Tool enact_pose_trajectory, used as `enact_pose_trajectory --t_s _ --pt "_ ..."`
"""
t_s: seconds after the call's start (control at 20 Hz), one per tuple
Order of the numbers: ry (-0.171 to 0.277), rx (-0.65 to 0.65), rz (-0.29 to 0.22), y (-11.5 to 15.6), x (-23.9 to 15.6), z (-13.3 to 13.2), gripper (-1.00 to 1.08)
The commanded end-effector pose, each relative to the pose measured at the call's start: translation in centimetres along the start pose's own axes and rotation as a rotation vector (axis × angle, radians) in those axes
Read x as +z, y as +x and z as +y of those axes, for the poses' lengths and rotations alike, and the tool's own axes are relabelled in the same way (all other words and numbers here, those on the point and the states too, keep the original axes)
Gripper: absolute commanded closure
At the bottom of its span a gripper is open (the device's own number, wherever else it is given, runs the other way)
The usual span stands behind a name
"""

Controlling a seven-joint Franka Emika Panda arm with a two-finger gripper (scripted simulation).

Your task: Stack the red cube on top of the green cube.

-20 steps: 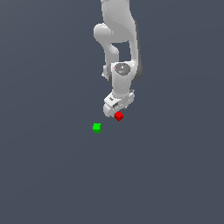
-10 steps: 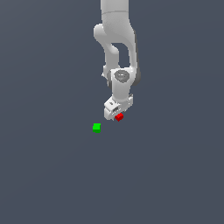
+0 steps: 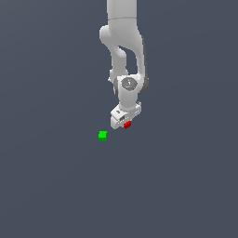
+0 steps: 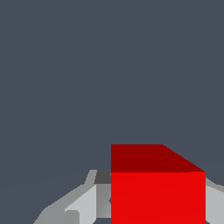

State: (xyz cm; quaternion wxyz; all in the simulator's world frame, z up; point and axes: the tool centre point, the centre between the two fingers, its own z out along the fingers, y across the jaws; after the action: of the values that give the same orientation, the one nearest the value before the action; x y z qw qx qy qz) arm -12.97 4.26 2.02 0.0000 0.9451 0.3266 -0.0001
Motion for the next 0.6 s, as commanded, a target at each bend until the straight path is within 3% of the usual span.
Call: enact_pose_trajectory --t_s 0.0,0.55 --pt "0.000 -0.001 0.000 0.02 0.05 -0.03 1.08" --pt "-0.001 -0.001 0.000 0.00 -0.61 -0.01 1.08"
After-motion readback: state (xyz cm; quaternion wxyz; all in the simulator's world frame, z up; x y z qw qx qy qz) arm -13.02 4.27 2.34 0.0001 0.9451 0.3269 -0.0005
